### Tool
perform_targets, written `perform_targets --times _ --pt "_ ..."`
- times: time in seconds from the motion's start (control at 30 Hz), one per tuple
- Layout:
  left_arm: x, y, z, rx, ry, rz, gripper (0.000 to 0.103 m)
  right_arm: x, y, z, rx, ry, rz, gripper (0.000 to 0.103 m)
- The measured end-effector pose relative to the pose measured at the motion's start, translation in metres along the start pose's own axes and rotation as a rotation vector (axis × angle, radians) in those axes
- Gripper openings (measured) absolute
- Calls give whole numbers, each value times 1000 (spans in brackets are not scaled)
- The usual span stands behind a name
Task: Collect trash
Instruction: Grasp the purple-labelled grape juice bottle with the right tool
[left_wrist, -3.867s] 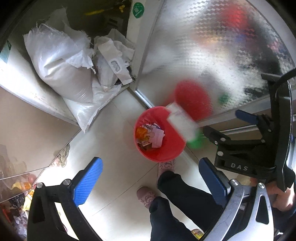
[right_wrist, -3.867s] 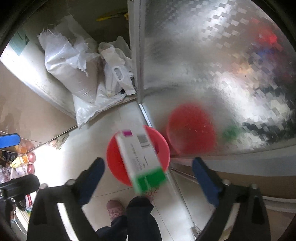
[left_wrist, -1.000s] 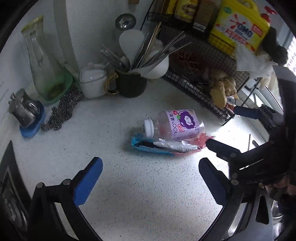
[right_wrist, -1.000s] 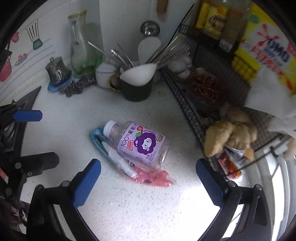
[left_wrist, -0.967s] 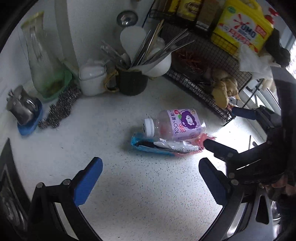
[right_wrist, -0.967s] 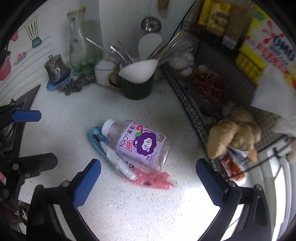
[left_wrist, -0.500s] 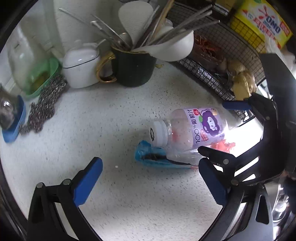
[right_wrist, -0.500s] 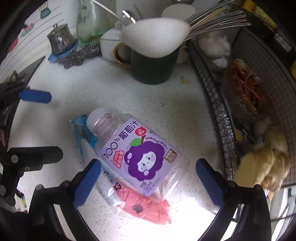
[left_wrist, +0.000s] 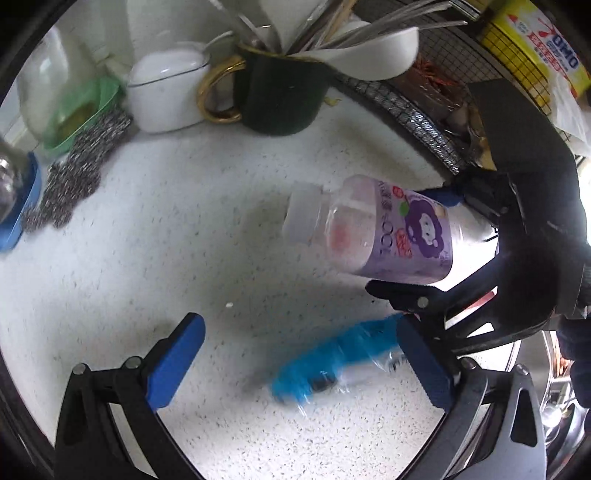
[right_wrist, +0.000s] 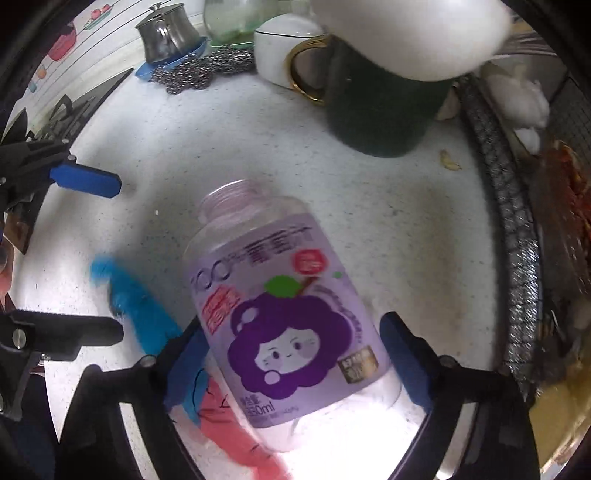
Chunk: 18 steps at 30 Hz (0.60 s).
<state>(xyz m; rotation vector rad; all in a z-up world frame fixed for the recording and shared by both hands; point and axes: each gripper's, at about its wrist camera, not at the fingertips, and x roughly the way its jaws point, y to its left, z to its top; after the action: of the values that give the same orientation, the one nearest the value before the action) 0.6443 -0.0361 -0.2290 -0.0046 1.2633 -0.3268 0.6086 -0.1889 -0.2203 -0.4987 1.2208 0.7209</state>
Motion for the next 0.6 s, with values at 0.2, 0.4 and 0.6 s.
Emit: perform_targets --times 0.2,0.4,0.6 --pt "0 6 -19 -23 16 -29 103 1 18 -5 18 -47 -10 72" --pt "3 -3 -30 151 25 -29 103 -1 33 -26 117 -56 -15 70" --pt "8 -22 -25 254 46 -10 103 -21 25 -43 297 -110 -71 69"
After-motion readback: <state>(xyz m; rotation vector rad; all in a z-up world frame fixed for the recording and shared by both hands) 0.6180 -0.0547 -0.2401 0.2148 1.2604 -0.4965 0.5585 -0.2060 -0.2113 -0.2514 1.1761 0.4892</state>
